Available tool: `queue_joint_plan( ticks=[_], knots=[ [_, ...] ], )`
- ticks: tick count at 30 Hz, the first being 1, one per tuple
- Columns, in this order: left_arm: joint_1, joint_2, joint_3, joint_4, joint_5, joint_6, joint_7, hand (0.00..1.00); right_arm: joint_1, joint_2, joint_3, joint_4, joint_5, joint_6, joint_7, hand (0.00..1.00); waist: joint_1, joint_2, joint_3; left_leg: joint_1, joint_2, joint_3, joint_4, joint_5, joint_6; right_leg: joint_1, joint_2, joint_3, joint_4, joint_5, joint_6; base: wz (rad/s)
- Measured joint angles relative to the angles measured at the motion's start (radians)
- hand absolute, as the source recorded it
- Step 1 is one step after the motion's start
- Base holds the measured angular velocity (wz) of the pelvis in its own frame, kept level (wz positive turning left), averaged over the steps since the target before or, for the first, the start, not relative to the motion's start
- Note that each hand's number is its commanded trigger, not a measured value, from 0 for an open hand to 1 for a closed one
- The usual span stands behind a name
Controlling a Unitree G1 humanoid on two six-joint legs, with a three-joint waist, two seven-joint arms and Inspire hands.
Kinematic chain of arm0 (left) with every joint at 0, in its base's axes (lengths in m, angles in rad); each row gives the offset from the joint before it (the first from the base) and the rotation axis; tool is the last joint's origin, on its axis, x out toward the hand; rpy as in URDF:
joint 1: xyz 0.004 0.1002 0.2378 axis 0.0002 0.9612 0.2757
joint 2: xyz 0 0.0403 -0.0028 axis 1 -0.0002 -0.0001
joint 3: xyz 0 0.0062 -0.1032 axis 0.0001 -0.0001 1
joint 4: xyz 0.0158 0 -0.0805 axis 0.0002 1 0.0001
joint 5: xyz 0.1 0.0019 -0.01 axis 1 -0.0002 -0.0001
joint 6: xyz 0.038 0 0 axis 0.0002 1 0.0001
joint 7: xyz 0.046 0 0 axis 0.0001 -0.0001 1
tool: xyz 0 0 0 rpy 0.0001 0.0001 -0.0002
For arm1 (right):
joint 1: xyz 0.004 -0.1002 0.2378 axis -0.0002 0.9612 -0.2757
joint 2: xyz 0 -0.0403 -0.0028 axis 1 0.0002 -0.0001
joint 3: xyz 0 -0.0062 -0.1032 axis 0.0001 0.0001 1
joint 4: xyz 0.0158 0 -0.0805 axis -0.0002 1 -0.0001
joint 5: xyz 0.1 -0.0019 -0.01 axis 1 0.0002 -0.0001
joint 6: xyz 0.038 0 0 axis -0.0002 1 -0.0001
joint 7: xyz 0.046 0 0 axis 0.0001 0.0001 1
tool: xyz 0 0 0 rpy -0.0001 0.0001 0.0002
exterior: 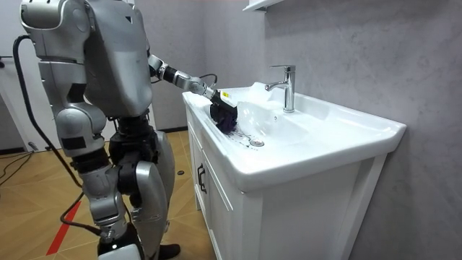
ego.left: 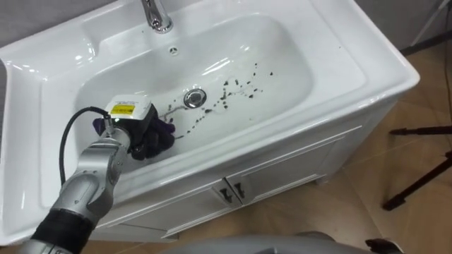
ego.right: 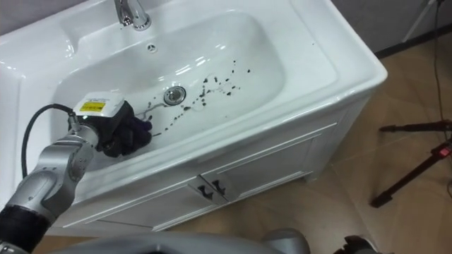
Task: Wipe basin
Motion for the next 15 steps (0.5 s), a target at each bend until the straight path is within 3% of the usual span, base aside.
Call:
queue_joint_plan(
  ticks=[4,15],
  knots=[
    [0.000,-0.024,0.000,-0.010,0.000,0.018,-0.012,1.00,-0.015,0.006,0.000,0.007,0.000,0.001,-0.003,0.00,-0.011,-0.002,0.0023,-0.005,0.000,0.000,0.000,0.000,0.000,-0.003,0.000,-0.004,0.000,0.000,0.000,0.01],
    [-0.011,-0.027,0.001,-0.051,-0.001,0.023,-0.032,1.00,-0.014,0.013,0.002,0.005,0.006,0.013,-0.012,0.00,-0.009,-0.023,0.0121,-0.016,0.000,-0.003,-0.001,0.000,0.000,-0.017,0.000,-0.005,-0.001,0.000,0.000,0.00]
  ],
)
